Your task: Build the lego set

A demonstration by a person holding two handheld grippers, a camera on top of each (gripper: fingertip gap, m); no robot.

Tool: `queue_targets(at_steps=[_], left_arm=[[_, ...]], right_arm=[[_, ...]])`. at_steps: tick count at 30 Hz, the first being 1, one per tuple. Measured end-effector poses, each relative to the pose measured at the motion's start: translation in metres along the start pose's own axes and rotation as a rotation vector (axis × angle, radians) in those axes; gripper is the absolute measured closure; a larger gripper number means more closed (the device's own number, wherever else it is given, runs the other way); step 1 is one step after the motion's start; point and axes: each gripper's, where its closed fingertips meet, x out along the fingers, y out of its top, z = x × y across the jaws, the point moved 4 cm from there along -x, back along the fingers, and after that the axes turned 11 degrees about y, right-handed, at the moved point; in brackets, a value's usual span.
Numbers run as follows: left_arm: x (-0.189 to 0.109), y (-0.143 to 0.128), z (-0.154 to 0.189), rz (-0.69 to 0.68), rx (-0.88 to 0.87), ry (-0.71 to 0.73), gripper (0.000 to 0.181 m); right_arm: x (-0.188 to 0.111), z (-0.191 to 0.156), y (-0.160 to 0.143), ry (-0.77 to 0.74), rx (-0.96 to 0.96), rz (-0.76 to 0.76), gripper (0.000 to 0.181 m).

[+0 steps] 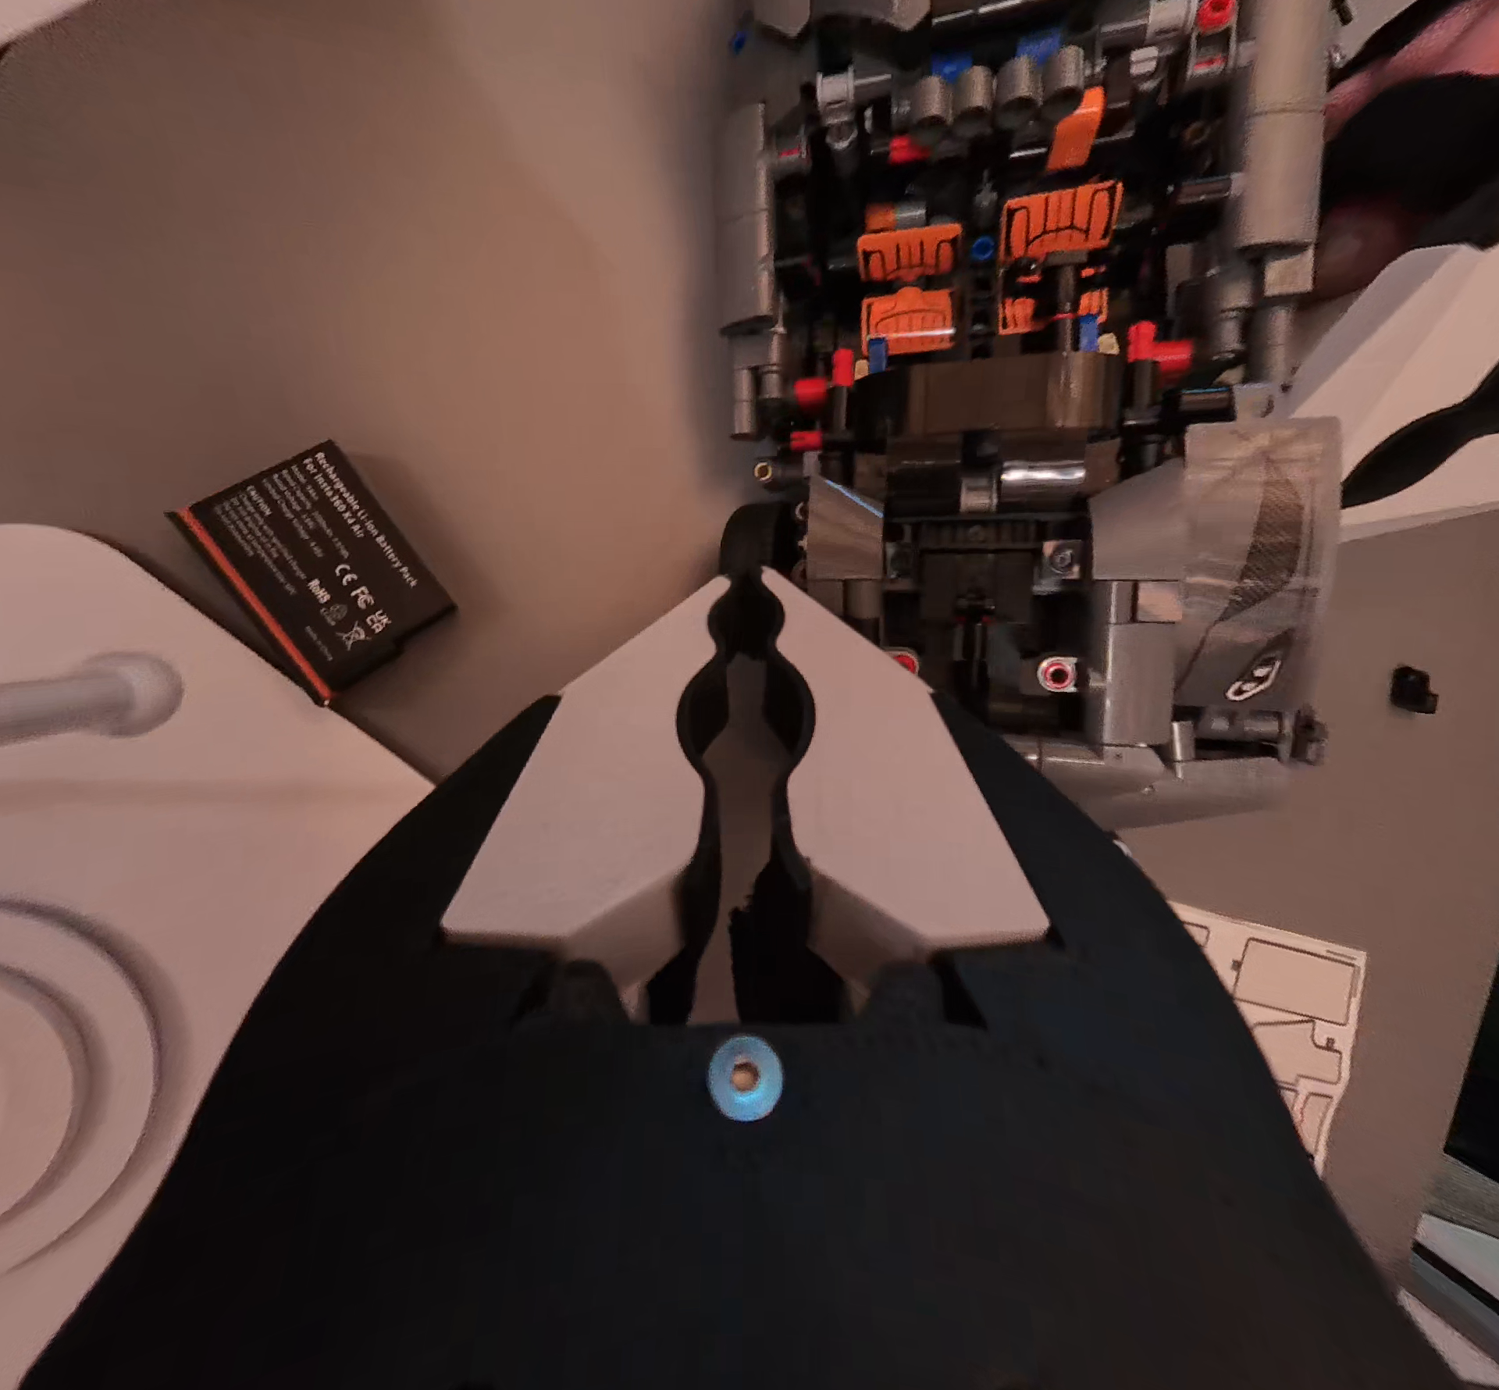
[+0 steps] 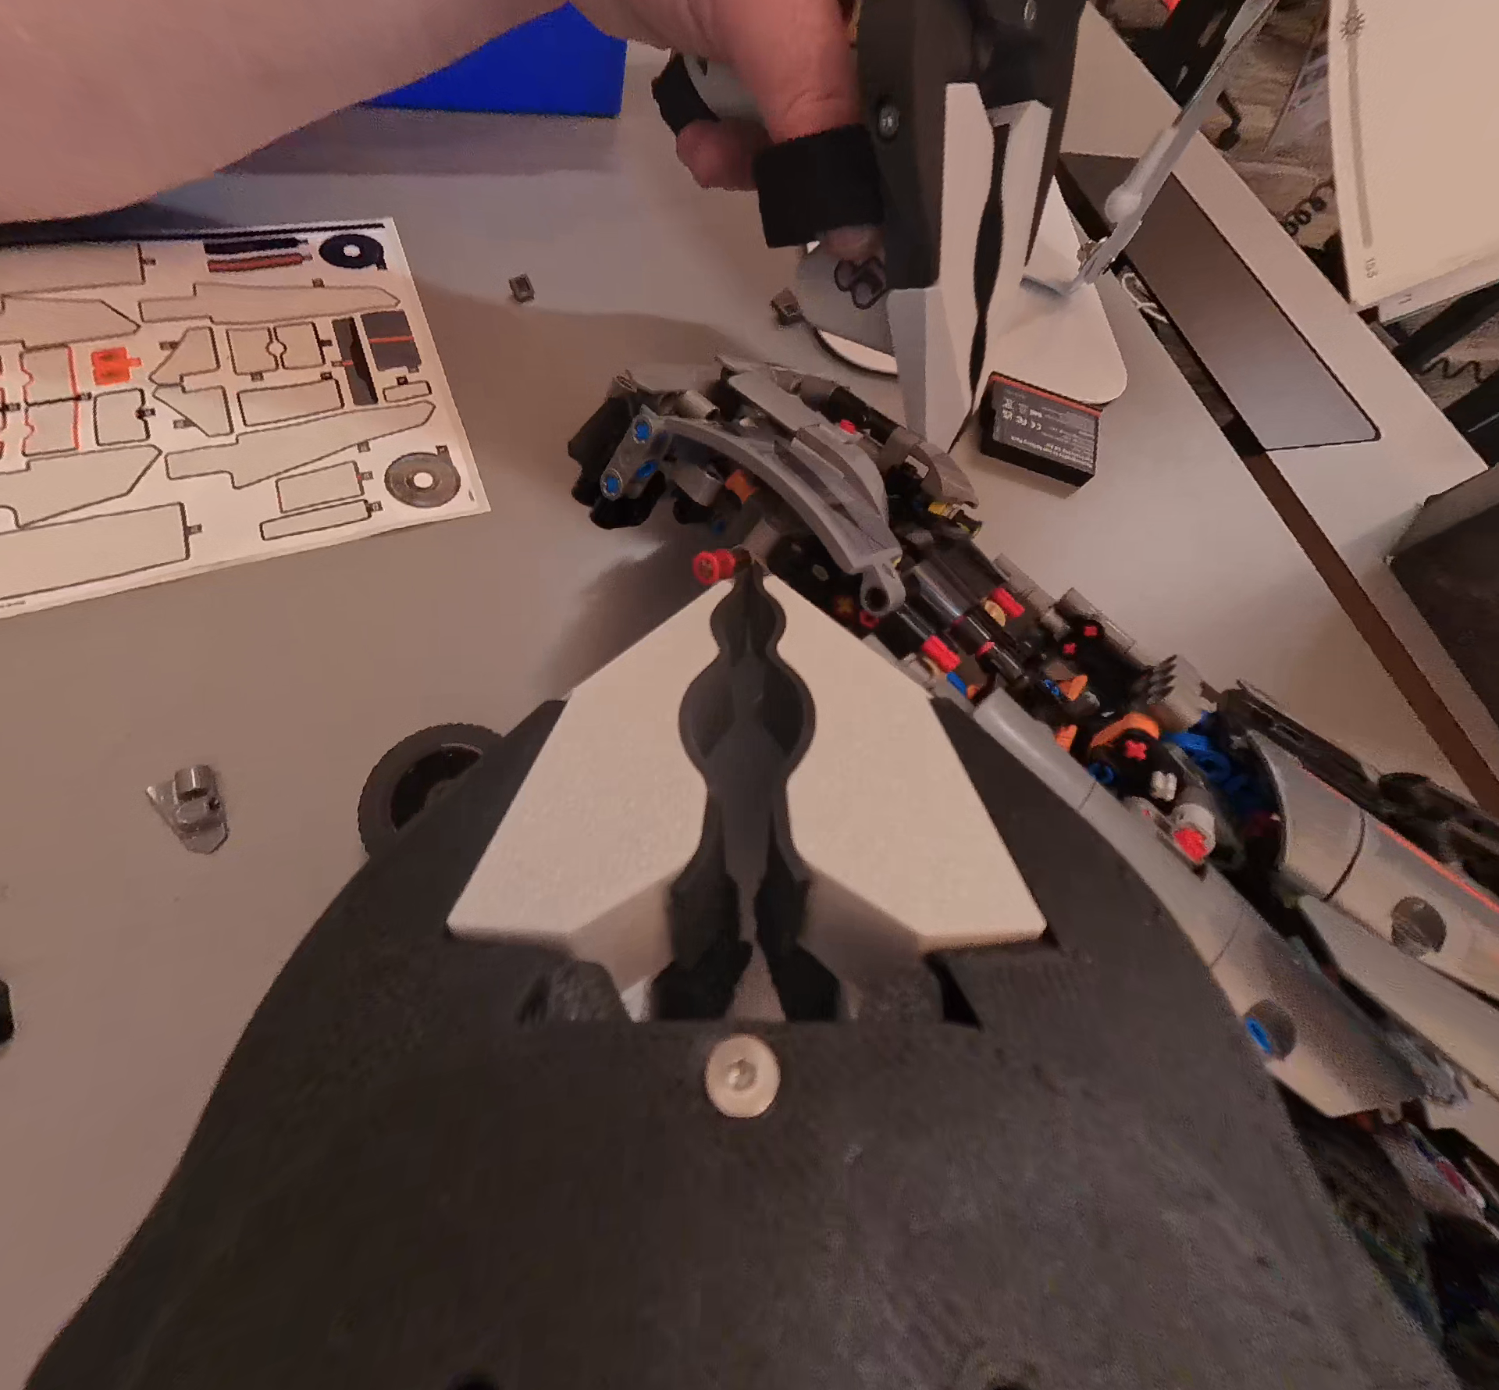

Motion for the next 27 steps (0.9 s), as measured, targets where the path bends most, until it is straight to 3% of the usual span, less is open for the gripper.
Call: queue_targets(at_steps=[14, 27], left_arm=[[-0.001, 0.007, 0.015, -0.002, 0.047, -0.003, 0.181], [0.0, 0.008, 0.02, -0.006, 0.087, -0.01, 0.181]], right_arm=[[0.005, -0.015, -0.027, -0.056, -0.06, -0.162, 0.181], [0.007, -0.029, -0.044, 0.032, -0.106, -0.294, 0.177]])
